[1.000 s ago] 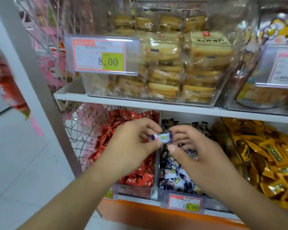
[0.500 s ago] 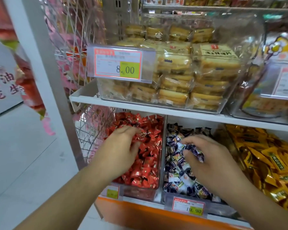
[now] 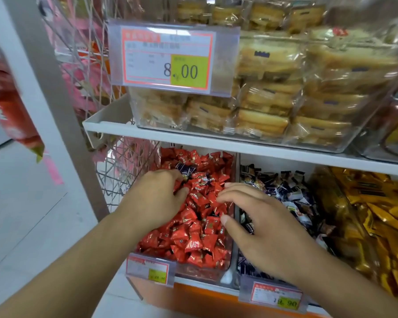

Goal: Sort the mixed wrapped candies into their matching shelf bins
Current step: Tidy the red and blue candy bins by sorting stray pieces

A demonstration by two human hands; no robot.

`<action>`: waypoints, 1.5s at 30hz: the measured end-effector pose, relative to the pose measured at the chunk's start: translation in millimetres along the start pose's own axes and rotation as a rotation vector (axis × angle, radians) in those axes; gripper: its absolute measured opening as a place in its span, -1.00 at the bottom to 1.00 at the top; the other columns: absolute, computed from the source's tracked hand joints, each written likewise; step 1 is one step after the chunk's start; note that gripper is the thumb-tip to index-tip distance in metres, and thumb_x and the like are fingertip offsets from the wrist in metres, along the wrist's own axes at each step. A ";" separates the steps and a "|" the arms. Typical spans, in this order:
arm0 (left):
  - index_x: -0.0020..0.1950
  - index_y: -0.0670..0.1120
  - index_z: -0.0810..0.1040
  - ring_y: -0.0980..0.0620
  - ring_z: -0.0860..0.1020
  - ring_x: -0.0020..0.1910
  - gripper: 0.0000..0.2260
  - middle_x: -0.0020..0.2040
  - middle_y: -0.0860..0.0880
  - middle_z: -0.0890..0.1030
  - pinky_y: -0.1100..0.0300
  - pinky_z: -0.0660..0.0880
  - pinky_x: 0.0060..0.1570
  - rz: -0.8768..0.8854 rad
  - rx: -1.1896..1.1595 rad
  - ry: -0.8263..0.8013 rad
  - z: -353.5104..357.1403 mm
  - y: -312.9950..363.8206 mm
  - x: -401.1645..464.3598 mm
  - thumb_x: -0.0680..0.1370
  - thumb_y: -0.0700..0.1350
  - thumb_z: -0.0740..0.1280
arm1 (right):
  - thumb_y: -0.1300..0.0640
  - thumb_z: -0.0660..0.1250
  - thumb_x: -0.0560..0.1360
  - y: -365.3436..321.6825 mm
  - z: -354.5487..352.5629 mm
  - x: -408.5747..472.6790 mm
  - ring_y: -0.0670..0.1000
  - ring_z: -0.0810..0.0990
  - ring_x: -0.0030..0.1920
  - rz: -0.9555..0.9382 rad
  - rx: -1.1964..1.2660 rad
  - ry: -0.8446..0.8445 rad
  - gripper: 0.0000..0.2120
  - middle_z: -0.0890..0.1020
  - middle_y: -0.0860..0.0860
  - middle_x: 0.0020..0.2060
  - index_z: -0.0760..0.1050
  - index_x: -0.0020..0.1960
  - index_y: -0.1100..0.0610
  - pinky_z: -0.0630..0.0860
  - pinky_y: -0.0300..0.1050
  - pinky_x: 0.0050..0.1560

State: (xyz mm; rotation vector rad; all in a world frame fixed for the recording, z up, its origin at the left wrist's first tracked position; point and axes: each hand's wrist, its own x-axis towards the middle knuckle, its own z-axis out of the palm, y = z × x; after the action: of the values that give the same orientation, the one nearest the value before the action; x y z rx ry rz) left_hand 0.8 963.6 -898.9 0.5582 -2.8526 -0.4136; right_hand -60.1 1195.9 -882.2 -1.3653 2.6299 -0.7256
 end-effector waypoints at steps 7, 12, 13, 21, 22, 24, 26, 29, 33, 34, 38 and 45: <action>0.18 0.00 0.65 -0.09 0.65 -0.07 -0.84 -0.02 -0.06 0.70 0.07 0.60 -0.07 0.022 -0.095 0.129 5.8 -0.8 32.1 0.63 -0.08 0.34 | -0.14 0.19 0.68 0.2 0.1 -9.8 -0.48 -0.02 0.51 -0.023 0.004 0.005 -0.67 0.32 -0.42 0.46 0.43 0.44 -0.21 -0.08 -0.54 0.41; 0.27 0.09 0.66 -0.02 0.61 0.19 -0.70 0.24 0.01 0.66 0.20 0.52 0.21 0.089 -0.065 0.077 13.7 -6.1 57.8 0.61 -0.21 0.33 | -0.13 0.18 0.69 1.4 0.4 -10.4 -0.49 -0.03 0.50 -0.033 0.015 -0.008 -0.67 0.32 -0.42 0.44 0.43 0.43 -0.19 -0.14 -0.64 0.32; 0.29 0.12 0.65 -0.01 0.59 0.23 -0.68 0.28 0.02 0.64 0.21 0.49 0.25 0.096 -0.055 0.066 15.3 -6.7 60.0 0.62 -0.21 0.32 | -0.14 0.18 0.69 2.2 0.4 -10.0 -0.49 -0.03 0.50 -0.034 0.016 -0.010 -0.67 0.32 -0.42 0.44 0.43 0.44 -0.19 -0.14 -0.64 0.32; 0.23 0.19 0.66 -0.02 0.53 0.26 -0.71 0.29 0.11 0.56 0.18 0.47 0.25 0.088 -0.055 -0.018 19.1 -11.4 75.0 0.59 -0.14 0.41 | -0.13 0.19 0.68 3.6 0.6 -8.9 -0.49 -0.02 0.49 -0.045 0.028 -0.022 -0.69 0.35 -0.43 0.40 0.45 0.40 -0.19 -0.11 -0.61 0.36; 0.21 0.15 0.68 0.00 0.55 0.21 -0.73 0.25 0.10 0.58 0.19 0.49 0.21 0.078 -0.087 -0.011 18.9 -11.2 74.0 0.58 -0.16 0.43 | -0.12 0.19 0.68 3.9 0.6 -9.1 -0.49 -0.02 0.49 -0.048 0.029 -0.022 -0.70 0.35 -0.43 0.40 0.45 0.40 -0.19 -0.12 -0.61 0.35; 0.16 0.08 0.69 0.03 0.57 0.12 -0.75 0.17 0.08 0.61 0.23 0.50 0.14 0.079 -0.131 0.020 17.8 -11.2 70.9 0.54 -0.19 0.47 | -0.12 0.18 0.69 4.0 0.7 -9.4 -0.49 -0.03 0.49 -0.050 0.028 -0.024 -0.71 0.35 -0.43 0.39 0.45 0.39 -0.19 -0.13 -0.61 0.35; 0.12 0.03 0.68 0.08 0.55 0.03 -0.78 0.05 0.09 0.60 0.41 0.40 0.00 0.101 -0.132 0.064 15.6 -9.7 65.9 0.52 -0.22 0.48 | -0.12 0.19 0.69 3.4 0.3 -10.0 -0.50 -0.02 0.49 -0.052 0.033 -0.022 -0.72 0.35 -0.43 0.38 0.46 0.38 -0.19 -0.12 -0.62 0.34; 0.11 0.00 0.66 0.09 0.54 -0.05 -0.81 -0.07 0.13 0.54 0.57 0.24 -0.24 0.090 -0.145 0.110 9.7 -4.6 56.3 0.53 -0.21 0.47 | -0.11 0.20 0.69 3.5 0.5 -10.4 -0.49 -0.01 0.49 -0.056 0.033 -0.018 -0.71 0.36 -0.42 0.39 0.46 0.39 -0.18 -0.12 -0.63 0.33; 0.16 -0.04 0.69 0.10 0.60 -0.03 -0.82 0.01 0.06 0.69 0.49 0.28 -0.26 0.087 -0.197 0.243 -3.0 10.2 43.2 0.57 -0.17 0.44 | -0.11 0.21 0.69 2.6 0.2 -11.4 -0.49 -0.04 0.50 -0.038 0.037 -0.015 -0.70 0.32 -0.43 0.43 0.44 0.41 -0.19 -0.15 -0.65 0.30; 0.19 -0.07 0.69 0.23 0.55 -0.06 -0.81 0.00 0.10 0.67 0.57 0.28 -0.24 0.073 -0.247 0.277 -6.9 15.0 39.1 0.58 -0.16 0.44 | -0.10 0.21 0.69 1.9 -0.2 -11.7 -0.49 -0.04 0.50 -0.026 0.044 -0.015 -0.69 0.30 -0.43 0.44 0.43 0.42 -0.19 -0.16 -0.67 0.28; 0.14 0.06 0.68 0.31 0.58 -0.05 -0.82 -0.09 0.35 0.61 0.52 0.44 0.01 -0.019 -0.610 0.209 -19.8 33.1 16.7 0.55 -0.12 0.49 | -0.08 0.24 0.69 -0.5 -7.0 -14.9 -0.48 0.12 0.39 0.053 0.122 0.018 -0.63 0.25 -0.47 0.45 0.36 0.47 -0.25 -0.03 -0.67 0.26; 0.05 -0.07 0.70 -0.04 0.70 -0.11 -0.80 -0.11 -0.06 0.71 0.20 0.64 -0.08 -0.042 -1.087 -0.053 -28.6 72.8 -33.0 0.48 -0.29 0.53 | -0.06 0.33 0.66 3.4 -26.5 -24.3 -0.35 0.42 0.32 0.169 0.403 0.157 -0.56 0.45 -0.38 0.35 0.33 0.48 -0.31 0.38 -0.29 0.34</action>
State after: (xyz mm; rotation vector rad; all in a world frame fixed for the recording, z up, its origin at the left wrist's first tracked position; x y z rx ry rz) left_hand 13.5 1034.7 -854.3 0.3565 -2.1536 -1.7906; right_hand -55.9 1226.5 -863.7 -0.9999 2.4779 -1.2939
